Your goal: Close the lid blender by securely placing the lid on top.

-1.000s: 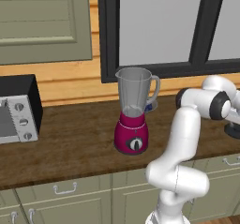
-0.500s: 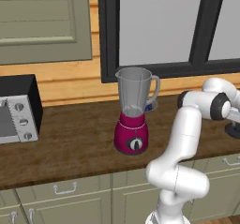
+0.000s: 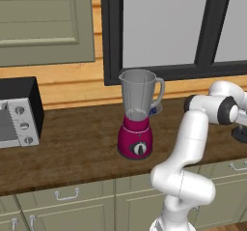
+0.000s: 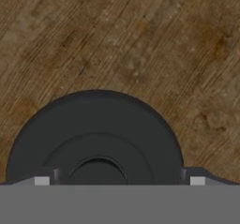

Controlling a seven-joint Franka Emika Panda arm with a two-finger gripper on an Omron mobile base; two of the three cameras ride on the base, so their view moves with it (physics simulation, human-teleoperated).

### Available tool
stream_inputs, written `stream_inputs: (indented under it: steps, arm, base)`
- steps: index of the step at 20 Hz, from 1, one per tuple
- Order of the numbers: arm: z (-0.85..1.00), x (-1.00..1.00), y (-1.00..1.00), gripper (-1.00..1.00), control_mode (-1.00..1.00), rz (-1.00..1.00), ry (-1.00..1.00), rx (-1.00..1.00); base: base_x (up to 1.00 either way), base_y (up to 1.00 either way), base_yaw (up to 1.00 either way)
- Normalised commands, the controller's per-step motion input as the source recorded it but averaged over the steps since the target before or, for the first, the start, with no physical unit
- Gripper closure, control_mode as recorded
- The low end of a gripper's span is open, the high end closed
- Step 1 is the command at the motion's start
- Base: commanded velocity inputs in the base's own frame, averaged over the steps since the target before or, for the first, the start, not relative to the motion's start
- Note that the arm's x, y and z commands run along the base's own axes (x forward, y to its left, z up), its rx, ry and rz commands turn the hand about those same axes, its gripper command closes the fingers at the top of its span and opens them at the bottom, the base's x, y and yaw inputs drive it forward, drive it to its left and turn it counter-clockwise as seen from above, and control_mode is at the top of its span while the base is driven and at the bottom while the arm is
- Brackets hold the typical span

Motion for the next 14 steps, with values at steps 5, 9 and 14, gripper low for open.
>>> stream_inputs:
  steps: [5, 9, 14]
  arm:
    - [-0.04, 0.00, 0.06, -1.00, -1.00, 0.00, -0.03, 0.00]
    - [-0.04, 0.00, 0.22, -1.00, -1.00, 0.00, -0.01, 0.00]
    - [0.00, -0.03, 0.13, -1.00, -1.00, 0.00, 0.00, 0.00]
  base:
    - [0.00, 0.00, 0.00]
    - [0.00, 0.00, 0.00]
    - [0.00, 0.00, 0.00]
